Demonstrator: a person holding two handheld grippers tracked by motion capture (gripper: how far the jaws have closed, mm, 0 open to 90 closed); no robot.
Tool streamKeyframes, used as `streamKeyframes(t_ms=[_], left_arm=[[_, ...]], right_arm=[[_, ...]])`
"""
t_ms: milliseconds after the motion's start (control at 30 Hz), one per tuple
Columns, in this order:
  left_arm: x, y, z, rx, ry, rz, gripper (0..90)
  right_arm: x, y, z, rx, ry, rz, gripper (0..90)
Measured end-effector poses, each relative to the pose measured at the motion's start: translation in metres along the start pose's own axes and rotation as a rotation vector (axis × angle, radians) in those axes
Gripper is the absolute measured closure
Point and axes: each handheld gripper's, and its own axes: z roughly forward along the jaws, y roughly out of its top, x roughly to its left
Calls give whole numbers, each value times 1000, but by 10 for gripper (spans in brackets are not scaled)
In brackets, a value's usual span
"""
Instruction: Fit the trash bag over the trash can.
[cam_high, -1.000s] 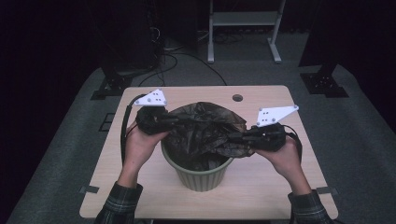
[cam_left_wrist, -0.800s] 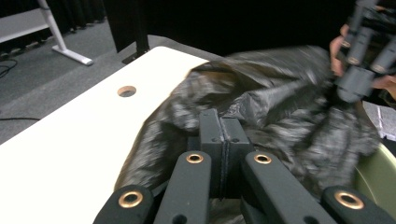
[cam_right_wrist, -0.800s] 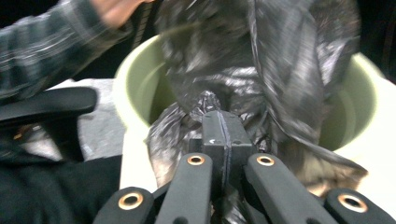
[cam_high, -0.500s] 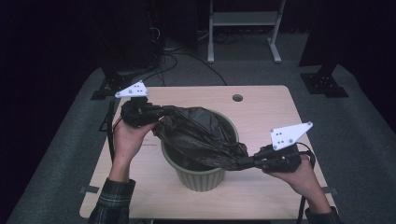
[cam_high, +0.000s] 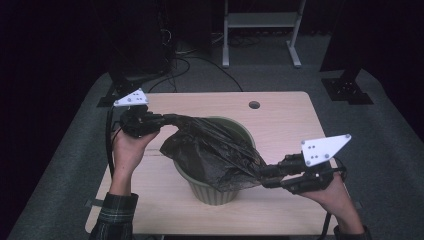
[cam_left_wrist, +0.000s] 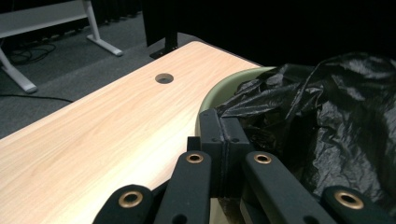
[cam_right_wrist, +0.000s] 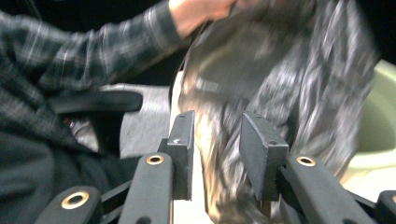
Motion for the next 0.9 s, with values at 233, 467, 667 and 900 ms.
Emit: streamKeyframes(t_ms=[233,467,667,900], left_arm=[[0,-1,-1,-3,-3,0,900],[3,-4,0,-2,-12,-4,900],[7,-6,-2,0,-6,-9,900],[22,-6,17,35,7,-15,900]], right_arm=[[-29,30,8,-50,-189,-3,573],[-75,40,44,14,-229,69,563],[-95,36,60,93,-291,88,895],[-129,30,63,40,-427,149,897]])
